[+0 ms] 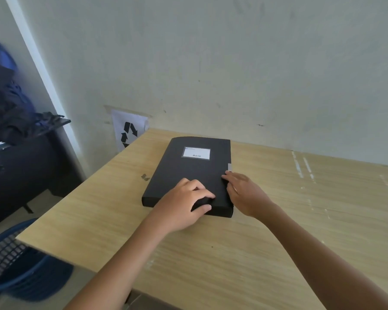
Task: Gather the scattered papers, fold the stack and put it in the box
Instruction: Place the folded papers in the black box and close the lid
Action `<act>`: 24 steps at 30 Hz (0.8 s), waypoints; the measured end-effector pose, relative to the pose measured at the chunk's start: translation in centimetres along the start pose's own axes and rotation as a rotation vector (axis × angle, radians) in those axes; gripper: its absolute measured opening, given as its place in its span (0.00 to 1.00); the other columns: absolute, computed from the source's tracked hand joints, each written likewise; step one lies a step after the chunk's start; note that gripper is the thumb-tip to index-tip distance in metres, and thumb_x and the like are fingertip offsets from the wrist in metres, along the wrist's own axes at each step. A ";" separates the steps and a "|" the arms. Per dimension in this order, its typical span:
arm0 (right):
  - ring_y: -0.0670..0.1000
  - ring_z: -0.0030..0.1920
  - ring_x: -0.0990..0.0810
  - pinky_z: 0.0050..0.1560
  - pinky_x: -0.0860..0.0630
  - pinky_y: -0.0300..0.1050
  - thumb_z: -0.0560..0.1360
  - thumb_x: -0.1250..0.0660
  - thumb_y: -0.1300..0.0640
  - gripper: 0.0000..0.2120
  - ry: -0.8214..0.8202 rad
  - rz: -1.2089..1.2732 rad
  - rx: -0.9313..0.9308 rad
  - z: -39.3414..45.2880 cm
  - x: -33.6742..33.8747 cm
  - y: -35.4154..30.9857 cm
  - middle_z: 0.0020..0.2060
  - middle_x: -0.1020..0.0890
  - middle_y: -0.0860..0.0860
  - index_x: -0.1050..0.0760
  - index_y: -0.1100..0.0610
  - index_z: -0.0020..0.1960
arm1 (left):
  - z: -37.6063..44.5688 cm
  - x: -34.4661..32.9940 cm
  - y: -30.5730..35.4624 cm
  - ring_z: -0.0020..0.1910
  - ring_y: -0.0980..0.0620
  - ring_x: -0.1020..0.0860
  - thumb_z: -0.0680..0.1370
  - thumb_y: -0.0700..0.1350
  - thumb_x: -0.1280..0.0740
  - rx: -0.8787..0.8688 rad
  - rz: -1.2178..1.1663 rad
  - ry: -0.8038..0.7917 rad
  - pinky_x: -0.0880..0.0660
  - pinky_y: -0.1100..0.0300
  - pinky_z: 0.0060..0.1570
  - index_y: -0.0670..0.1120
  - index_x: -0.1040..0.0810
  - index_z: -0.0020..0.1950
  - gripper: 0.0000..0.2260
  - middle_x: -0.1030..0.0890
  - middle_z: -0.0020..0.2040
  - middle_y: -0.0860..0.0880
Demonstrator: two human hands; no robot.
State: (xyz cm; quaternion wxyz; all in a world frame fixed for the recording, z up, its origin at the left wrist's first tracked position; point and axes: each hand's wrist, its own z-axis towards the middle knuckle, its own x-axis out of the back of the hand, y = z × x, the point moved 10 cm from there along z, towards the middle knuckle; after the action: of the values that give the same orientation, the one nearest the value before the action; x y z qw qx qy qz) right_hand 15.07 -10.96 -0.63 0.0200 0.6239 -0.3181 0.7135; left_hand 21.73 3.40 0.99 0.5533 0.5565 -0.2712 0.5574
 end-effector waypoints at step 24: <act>0.51 0.81 0.49 0.78 0.40 0.50 0.75 0.43 0.29 0.45 0.009 -0.371 -0.165 -10.5 6.5 13.1 0.81 0.46 0.50 0.49 0.56 0.81 | 8.3 -7.6 8.4 0.84 0.41 0.54 0.75 0.73 0.38 0.081 0.099 -0.167 0.43 0.44 0.79 0.70 0.46 0.80 0.36 0.50 0.86 0.55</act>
State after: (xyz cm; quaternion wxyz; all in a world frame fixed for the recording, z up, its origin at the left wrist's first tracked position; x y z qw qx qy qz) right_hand -1.12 -18.76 -0.58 0.2036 0.6650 -0.2551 0.6717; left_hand 14.93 -8.65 -1.44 0.4774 0.6089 -0.3210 0.5462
